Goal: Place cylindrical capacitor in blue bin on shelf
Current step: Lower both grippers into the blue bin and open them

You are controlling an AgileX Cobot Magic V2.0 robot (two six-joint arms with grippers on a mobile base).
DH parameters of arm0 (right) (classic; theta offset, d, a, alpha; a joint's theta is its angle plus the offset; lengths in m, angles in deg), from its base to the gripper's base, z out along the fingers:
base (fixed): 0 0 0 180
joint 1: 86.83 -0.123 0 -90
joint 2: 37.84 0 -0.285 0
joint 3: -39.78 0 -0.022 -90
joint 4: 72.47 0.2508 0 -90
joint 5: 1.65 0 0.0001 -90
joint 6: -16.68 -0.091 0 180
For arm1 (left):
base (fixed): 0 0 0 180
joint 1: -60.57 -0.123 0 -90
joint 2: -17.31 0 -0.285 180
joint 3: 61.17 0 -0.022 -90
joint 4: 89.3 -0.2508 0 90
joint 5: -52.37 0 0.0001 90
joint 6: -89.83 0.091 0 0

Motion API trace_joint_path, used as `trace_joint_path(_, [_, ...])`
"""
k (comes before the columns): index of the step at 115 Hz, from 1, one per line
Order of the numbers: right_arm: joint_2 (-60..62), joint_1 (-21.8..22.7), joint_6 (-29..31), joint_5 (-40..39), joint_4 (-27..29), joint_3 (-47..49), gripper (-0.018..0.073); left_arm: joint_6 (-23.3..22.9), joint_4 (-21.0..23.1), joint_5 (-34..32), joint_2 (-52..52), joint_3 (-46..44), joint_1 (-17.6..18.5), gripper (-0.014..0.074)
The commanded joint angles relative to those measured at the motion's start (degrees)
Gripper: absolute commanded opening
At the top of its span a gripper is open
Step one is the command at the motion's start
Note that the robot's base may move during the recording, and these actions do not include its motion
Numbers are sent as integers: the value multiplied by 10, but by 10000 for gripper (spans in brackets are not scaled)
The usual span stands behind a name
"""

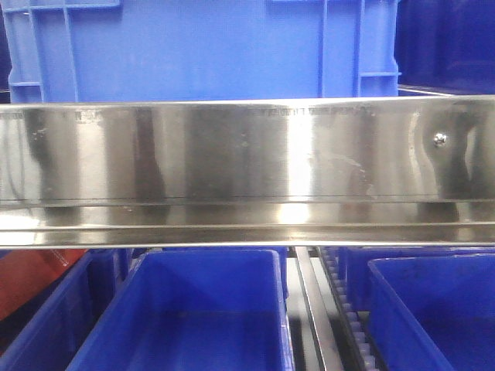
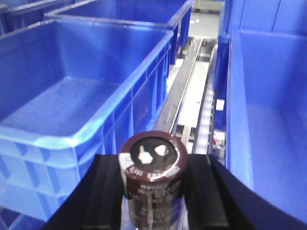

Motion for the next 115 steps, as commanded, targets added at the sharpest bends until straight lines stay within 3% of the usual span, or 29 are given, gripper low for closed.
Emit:
trace_joint_path(1, [3,1,0,-24,1,-1,-162,5,4,-14,-47,-40,34,-111])
trace_joint_path(35, [3,1,0,-23,2,-1,-162,5,9,-27,-228,-179,53,-111])
trace_joint_path(63, [3,1,0,-23,6,-1,-162,28,68,-28,-348,-261,53,-111])
trace_joint_path(83, [3,1,0,-23,6,-1,-162,37,70,-14,-399,-293,53,-93])
trace_joint_path(96, [3,1,0,-23,6,-1,-162,37,70,-9,-411,-299,53,42])
trace_joint_path(115, [3,1,0,-23,6,-1,-162,37,70,-11,-412,-301,53,423])
